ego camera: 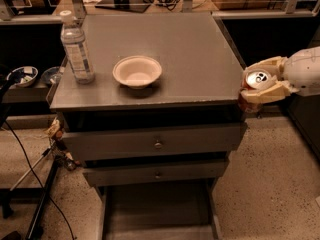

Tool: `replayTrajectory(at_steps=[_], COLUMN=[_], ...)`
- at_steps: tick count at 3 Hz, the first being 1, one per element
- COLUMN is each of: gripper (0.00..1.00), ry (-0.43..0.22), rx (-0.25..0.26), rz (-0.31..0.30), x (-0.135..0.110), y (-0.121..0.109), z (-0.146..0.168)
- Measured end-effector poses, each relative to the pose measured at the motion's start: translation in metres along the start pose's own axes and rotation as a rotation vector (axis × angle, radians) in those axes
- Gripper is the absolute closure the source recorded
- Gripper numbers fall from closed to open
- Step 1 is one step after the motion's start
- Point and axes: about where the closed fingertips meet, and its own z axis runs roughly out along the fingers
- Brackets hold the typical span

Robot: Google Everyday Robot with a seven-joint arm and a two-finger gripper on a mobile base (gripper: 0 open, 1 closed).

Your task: Pick coke can from bottom drawer and place on counter

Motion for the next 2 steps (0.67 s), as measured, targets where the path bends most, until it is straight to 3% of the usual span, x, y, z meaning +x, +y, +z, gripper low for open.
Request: replayTrajectory(at_steps=[1, 2], gripper=[1.00, 1.00], ry=[-0.013, -0.042], rx=[-0.025, -0.110], rz=[0.008, 0.051], x=[-0.002, 0.002], y=[-0.009, -0.028], z=[-0.001, 0.006])
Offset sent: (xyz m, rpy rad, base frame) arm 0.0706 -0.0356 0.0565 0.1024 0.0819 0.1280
